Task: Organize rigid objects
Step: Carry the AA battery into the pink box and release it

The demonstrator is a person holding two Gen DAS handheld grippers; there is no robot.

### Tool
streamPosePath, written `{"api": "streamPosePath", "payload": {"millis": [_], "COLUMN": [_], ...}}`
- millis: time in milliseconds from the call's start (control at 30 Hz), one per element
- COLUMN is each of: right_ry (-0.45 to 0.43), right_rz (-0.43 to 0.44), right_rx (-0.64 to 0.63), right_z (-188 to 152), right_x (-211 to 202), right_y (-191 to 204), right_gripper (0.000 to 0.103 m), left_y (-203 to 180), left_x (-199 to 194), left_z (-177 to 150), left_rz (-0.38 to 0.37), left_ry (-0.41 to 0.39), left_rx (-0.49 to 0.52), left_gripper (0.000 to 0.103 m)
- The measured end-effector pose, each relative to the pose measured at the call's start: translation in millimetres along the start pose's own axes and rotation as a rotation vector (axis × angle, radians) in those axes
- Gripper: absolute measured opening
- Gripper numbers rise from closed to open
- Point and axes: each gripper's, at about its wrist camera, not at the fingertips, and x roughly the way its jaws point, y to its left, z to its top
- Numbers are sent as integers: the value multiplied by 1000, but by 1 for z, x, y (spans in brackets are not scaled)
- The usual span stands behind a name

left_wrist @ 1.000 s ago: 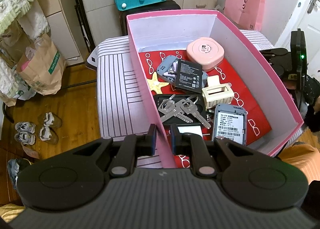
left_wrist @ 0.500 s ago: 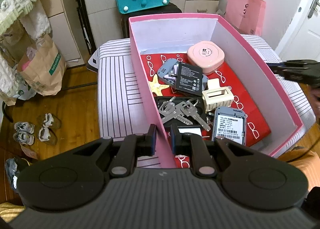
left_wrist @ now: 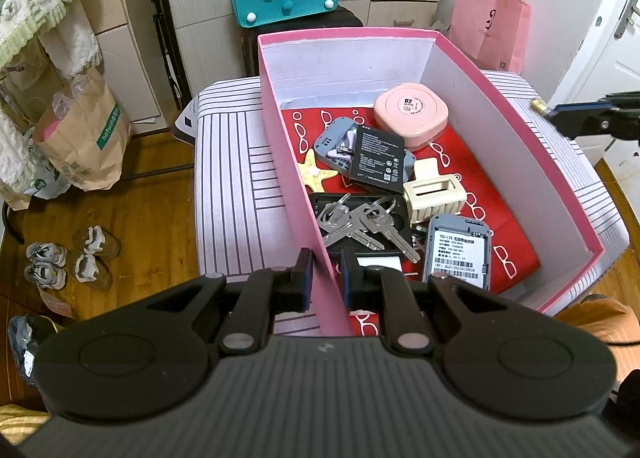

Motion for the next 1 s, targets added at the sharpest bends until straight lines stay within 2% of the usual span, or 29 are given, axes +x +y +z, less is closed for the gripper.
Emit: {"api": "streamPosePath", "payload": {"millis": [300,500,800,1000], "right_ry": [137,270,273,319], "right_rz": [7,28,-83,-52], "right_rx": [-125,-79,-92,-26], "right_z": [31,45,66,71], "right_x": [59,110,159,187], "right_y": [35,30,18,7], "right_gripper": [11,11,11,12], "left_y": [1,1,2,1], "left_x": [0,1,1,1], "left_z": [-3,-2,-1,-1], "left_rz": [-9,-15,-23,-19], "left_ry": [-6,1,4,3], "left_rx": [5,22,19,18], "left_gripper": [14,14,14,14]}}
